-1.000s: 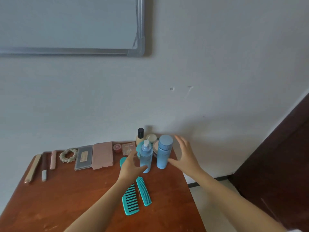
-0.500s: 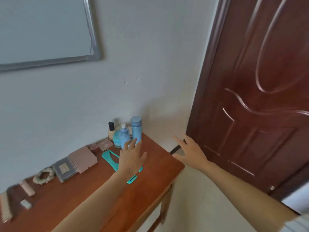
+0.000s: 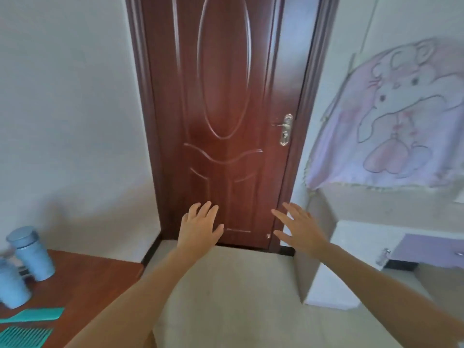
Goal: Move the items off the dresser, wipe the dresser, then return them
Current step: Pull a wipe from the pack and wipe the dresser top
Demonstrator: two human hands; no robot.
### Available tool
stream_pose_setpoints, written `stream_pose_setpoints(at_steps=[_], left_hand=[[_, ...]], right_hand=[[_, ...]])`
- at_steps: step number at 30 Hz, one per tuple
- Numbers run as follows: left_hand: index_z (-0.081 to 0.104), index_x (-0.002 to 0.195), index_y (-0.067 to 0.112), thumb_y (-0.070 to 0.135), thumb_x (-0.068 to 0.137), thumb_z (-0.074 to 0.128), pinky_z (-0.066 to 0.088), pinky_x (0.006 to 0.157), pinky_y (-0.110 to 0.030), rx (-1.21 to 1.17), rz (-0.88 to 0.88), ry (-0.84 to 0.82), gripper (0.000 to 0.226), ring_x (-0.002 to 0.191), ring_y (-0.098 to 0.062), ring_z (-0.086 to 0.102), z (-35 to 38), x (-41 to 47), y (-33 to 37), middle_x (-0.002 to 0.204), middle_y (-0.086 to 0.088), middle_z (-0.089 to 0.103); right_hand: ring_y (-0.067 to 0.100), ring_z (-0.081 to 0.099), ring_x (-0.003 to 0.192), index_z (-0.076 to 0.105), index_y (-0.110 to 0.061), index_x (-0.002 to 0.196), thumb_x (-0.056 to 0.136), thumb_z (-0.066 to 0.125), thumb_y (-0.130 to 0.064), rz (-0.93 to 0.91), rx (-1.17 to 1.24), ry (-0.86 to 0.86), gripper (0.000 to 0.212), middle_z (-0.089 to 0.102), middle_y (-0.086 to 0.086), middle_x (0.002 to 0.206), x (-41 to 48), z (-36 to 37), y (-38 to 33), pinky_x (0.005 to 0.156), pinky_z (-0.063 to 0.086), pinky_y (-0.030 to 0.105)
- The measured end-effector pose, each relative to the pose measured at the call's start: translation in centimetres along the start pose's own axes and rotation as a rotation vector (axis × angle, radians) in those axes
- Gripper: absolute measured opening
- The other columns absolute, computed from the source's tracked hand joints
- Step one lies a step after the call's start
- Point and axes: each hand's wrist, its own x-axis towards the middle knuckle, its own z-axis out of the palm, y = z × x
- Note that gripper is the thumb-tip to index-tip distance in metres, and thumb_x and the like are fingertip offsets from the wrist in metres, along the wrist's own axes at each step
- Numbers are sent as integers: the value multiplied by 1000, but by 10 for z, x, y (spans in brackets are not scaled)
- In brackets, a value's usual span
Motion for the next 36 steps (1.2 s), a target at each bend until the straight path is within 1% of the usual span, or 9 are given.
stream_pose_setpoints(at_steps=[2,5,8,11,16,20,23,26,36], left_hand=[[24,145,20,41,95,38,19,113,-37,-31,91,18,56,142,-21,13,5,21,57,154,2,20],[28,144,20,40,95,39,21,112,-37,-98,192,46,54,141,-19,15,18,48,149,153,2,23],[34,141,17,39,95,40,25,109,-38,-170,255,42,52,139,-22,20,35,65,247,150,0,29],[46,132,10,41,91,38,33,101,-40,-248,367,68,52,132,-27,32,51,76,335,141,-6,43],[42,136,12,31,94,47,27,105,-38,-356,434,40,46,135,-27,25,82,93,448,146,-4,37],[45,132,9,30,92,48,34,102,-41,-390,489,43,45,133,-30,28,103,115,516,142,-5,43],[47,130,8,29,92,50,37,99,-42,-399,533,47,44,132,-32,31,119,136,560,139,-5,47],[47,130,7,27,92,50,34,100,-43,-433,559,54,44,134,-32,29,134,166,601,142,-6,44],[44,133,10,28,93,49,31,102,-45,-467,670,60,45,136,-31,24,180,299,747,145,-6,38]], right_hand=[[21,8,144,18,-32,145,68,1,-68,117,-37,20,87,12,4,156,-27,-22,60,114,14,35],[23,14,143,26,-28,144,71,6,-67,274,-49,121,85,19,6,154,-74,-47,149,113,18,38],[30,21,141,36,-21,141,79,27,-55,387,-55,163,71,28,14,150,-121,-69,230,111,22,42],[27,15,143,30,-22,144,93,38,-49,477,-112,192,58,22,11,153,-165,-87,299,112,18,40],[23,7,144,20,-27,146,96,35,-44,629,-170,163,55,13,6,156,-221,-107,381,115,12,37],[22,7,144,19,-28,146,96,34,-45,724,-180,147,55,11,4,156,-245,-113,431,115,11,39],[23,9,143,22,-27,145,96,36,-45,761,-204,148,54,14,4,155,-252,-115,472,114,14,41],[24,12,142,25,-26,144,95,37,-44,777,-248,163,54,21,4,153,-244,-125,517,114,16,43],[24,11,142,23,-25,144,96,35,-41,799,-339,154,52,22,4,152,-170,-158,677,115,12,43]])
